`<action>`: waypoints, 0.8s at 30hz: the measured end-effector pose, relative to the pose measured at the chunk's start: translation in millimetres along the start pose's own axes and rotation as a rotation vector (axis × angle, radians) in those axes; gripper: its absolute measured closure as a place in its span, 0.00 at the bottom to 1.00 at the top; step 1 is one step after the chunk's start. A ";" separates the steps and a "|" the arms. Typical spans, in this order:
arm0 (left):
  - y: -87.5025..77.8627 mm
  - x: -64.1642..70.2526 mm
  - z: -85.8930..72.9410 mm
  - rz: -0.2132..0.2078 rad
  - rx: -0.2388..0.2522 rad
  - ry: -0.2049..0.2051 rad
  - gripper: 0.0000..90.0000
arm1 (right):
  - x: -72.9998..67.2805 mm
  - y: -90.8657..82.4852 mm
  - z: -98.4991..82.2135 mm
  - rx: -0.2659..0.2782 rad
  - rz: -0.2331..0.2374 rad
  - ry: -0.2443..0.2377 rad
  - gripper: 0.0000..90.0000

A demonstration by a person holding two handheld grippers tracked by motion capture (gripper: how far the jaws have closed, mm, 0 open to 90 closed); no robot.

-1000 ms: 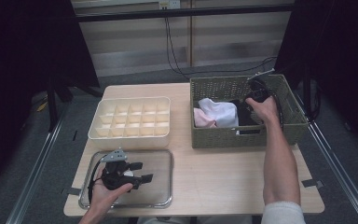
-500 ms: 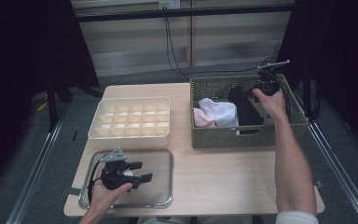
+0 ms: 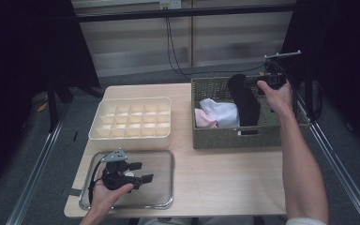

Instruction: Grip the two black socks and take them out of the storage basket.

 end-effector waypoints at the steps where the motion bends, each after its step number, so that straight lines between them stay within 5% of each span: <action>1: 0.4 0.1 0.1 -0.001 -0.003 0.002 0.28 | -2.8 -2.1 2.2 0.007 0.006 -0.003 0.99; 13: -4.5 -1.8 0.9 -0.002 0.040 0.009 0.36 | -28.4 -18.3 14.7 0.099 0.102 -0.015 0.99; 24: -3.1 -5.2 1.4 0.017 0.045 0.004 0.31 | -46.5 -39.8 20.6 0.171 0.159 -0.021 0.99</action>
Point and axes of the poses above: each handheld gripper's, and its own axes: y roughly forward along the jaws, z roughly out of its top, x roughly to its right, the point moved 5 cm from there along y, roughly forward along the jaws, and after that the axes turned 2 degrees about -y, right-handed, at the moved point
